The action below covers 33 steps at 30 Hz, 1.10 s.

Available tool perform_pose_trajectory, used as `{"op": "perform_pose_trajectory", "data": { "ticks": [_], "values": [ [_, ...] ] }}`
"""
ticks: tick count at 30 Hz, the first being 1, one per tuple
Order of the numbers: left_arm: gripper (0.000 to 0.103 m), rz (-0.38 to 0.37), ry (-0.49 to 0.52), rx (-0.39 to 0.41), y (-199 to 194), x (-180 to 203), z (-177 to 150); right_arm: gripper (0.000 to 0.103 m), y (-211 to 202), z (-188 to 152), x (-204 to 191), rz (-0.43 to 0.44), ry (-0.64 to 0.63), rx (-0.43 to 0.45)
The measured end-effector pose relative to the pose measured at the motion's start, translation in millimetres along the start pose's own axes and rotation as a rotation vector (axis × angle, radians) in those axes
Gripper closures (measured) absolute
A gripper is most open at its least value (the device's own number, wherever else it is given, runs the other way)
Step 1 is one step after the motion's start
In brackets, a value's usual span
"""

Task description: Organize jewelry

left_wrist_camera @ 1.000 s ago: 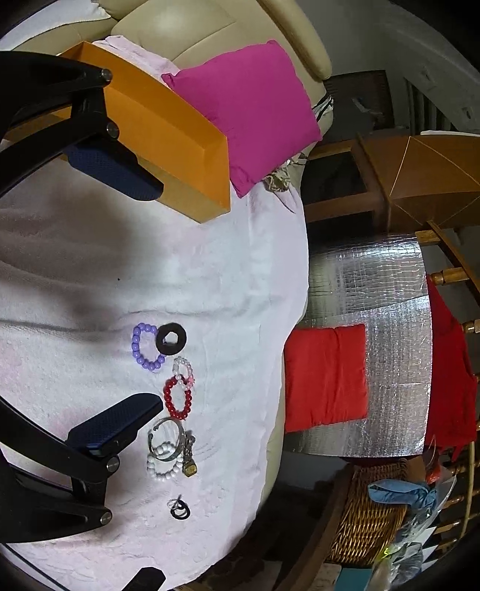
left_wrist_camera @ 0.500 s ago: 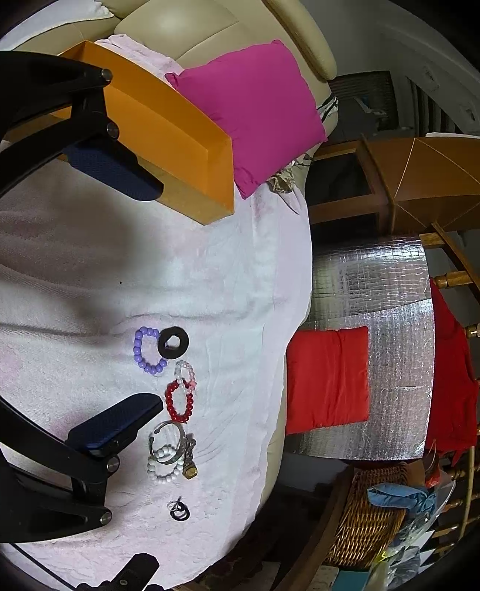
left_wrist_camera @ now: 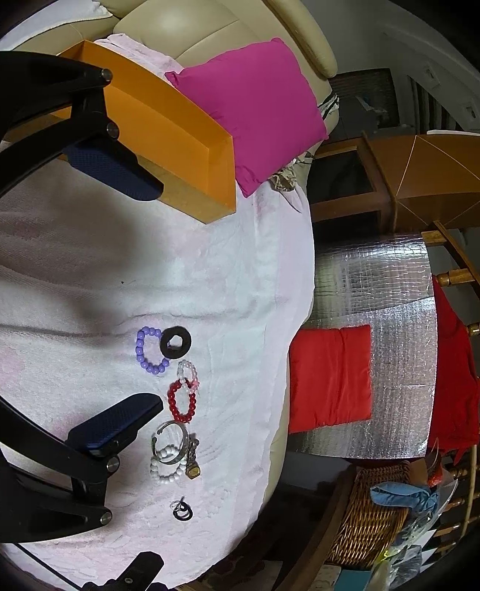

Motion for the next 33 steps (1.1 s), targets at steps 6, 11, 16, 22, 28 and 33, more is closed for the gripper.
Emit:
{"op": "perform_pose_trajectory", "data": {
  "ticks": [6, 11, 16, 22, 28, 33],
  "values": [
    [0.0, -0.017, -0.025, -0.054, 23.8, -14.6, 2.9, 0.0, 21.0, 3.1, 4.4, 0.016, -0.005, -0.012],
    [0.0, 0.002, -0.08, -0.118, 56.8, -42.7, 3.6, 0.003, 49.8, 2.8, 11.4, 0.043, 0.017, -0.048],
    [0.0, 0.003, -0.104, -0.162, 81.1, -50.6, -1.8, 0.019, 89.4, 3.1, -3.2, 0.093, -0.001, -0.106],
    [0.0, -0.017, -0.048, -0.184, 99.6, -41.0, -9.1, 0.049, 148.1, -13.3, -17.3, 0.07, 0.013, -0.236],
    [0.001, -0.089, -0.018, -0.211, 113.4, -23.6, -14.1, 0.09, 174.1, -22.3, -7.8, 0.041, 0.105, -0.269],
    [0.017, -0.172, 0.007, -0.273, 121.6, -1.7, -24.5, 0.097, 158.9, -15.0, -6.9, 0.066, 0.098, -0.226]
  ]
}}
Point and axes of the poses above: each gripper's, at about its wrist camera, not at the fingertips, and y roughly the way its jaws point, x to its right, z to its top, the point moved 1 cm from there along y, roughly the way its jaws point, and after that the axes turned 11 degrees about x, right-handed, at the moved point
